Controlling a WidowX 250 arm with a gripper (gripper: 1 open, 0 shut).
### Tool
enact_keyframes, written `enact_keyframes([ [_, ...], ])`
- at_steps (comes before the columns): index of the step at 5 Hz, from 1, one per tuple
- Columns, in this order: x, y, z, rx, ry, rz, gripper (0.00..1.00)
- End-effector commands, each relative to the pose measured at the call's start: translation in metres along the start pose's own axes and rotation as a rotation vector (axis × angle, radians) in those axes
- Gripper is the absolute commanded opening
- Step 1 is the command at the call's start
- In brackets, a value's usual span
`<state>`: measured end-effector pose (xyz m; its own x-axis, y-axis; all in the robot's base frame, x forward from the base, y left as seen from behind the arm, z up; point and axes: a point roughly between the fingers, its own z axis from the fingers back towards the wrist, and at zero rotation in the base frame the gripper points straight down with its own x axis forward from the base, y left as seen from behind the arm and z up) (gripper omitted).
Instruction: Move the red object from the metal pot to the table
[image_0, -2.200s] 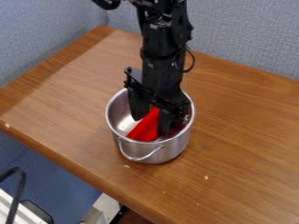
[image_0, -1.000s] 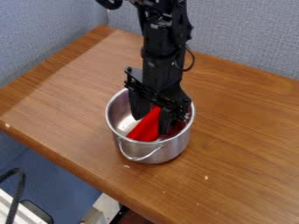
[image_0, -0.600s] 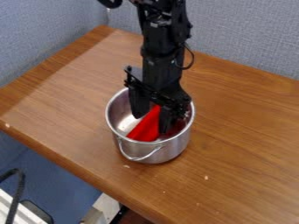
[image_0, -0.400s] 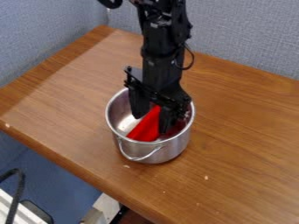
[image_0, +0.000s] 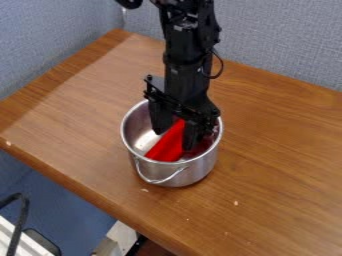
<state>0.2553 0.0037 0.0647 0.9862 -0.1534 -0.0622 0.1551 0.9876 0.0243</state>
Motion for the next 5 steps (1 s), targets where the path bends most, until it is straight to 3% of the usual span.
enact_keyframes([
  [1,0.0085,0.0075,0.009,0.008,-0.041,0.026,0.0],
  [5,0.0104,0.0078,0.006,0.016,-0.036,0.037,0.0],
])
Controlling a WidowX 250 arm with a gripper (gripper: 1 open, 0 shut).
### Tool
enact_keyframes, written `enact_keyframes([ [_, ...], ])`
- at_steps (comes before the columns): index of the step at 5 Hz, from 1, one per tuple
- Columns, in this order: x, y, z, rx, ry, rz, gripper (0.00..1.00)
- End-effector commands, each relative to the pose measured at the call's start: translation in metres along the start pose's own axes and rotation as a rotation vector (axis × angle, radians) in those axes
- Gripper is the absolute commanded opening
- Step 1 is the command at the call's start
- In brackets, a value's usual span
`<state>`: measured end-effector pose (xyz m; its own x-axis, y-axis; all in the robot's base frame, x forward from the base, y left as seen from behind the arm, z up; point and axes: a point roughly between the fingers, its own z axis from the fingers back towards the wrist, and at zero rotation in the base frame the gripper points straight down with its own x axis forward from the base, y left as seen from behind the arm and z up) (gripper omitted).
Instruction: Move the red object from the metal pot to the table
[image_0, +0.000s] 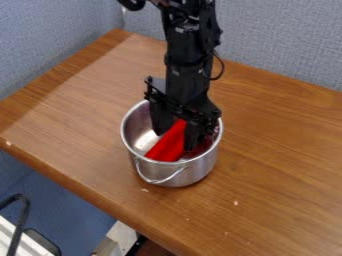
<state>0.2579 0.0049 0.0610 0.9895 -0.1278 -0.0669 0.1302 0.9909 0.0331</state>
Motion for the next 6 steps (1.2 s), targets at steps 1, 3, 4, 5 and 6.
enact_keyframes([
  [1,0.0083,0.006,0.0091,0.01,-0.042,0.014,0.0],
  [3,0.0091,0.006,0.0082,0.012,-0.041,0.019,0.0],
  [4,0.0094,0.0058,0.0079,0.013,-0.041,0.022,0.0],
  [5,0.0098,0.0058,0.0077,0.014,-0.041,0.025,0.0],
  [6,0.0102,0.0058,0.0072,0.014,-0.041,0.027,0.0],
])
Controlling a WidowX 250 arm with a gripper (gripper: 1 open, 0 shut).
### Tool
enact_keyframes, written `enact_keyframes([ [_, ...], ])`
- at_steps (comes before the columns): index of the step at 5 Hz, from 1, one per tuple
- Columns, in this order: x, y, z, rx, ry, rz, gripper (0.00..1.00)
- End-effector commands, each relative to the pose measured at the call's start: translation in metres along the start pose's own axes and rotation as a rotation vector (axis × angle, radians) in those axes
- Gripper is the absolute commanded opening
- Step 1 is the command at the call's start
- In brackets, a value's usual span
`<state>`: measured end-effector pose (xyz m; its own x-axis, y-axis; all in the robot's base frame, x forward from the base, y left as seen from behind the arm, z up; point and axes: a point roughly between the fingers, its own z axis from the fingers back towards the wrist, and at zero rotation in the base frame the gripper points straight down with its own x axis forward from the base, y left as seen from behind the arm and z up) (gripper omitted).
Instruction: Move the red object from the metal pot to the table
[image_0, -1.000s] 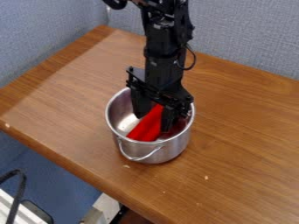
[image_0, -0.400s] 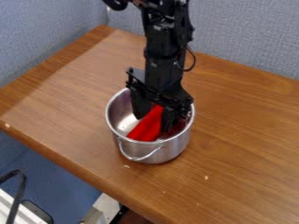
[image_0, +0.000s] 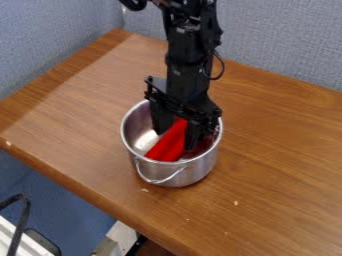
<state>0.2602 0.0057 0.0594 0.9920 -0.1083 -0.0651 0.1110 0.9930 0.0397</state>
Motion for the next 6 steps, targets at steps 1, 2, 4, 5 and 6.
enact_keyframes([
  [1,0.0083,0.0047,0.0083,0.01,-0.04,0.01,0.0],
  [2,0.0093,0.0032,0.0064,0.008,-0.038,0.007,0.0],
  [4,0.0102,0.003,0.0061,0.009,-0.04,0.011,0.0],
  [5,0.0106,0.003,0.006,0.009,-0.04,0.014,0.0],
  [6,0.0111,0.003,0.006,0.009,-0.041,0.016,0.0],
])
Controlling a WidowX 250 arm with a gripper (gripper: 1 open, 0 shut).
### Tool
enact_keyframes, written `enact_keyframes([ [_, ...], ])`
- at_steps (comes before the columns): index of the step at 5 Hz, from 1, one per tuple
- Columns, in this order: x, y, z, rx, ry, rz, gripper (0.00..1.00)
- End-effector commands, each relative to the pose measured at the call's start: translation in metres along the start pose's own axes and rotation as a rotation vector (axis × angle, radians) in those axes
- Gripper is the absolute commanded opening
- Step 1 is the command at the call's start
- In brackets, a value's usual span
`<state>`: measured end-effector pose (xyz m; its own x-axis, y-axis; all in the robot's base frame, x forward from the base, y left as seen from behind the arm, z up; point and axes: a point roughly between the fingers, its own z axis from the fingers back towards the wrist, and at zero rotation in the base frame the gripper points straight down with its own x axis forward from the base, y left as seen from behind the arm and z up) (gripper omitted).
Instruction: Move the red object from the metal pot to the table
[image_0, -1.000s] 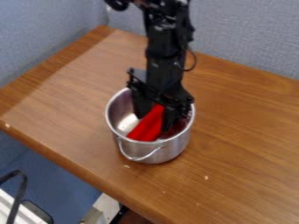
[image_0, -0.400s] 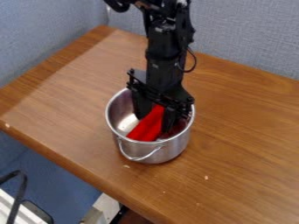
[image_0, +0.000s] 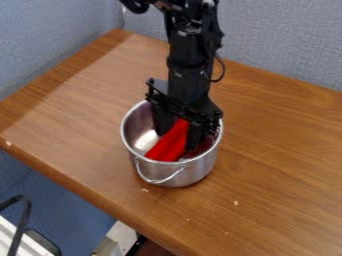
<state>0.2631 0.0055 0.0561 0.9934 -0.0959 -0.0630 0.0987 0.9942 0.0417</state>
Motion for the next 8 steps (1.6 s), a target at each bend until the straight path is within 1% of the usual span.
enact_keyframes([
  [1,0.0084,0.0029,0.0088,0.008,-0.04,0.005,0.0],
  [8,0.0114,0.0034,0.0071,0.005,-0.045,0.022,0.0],
])
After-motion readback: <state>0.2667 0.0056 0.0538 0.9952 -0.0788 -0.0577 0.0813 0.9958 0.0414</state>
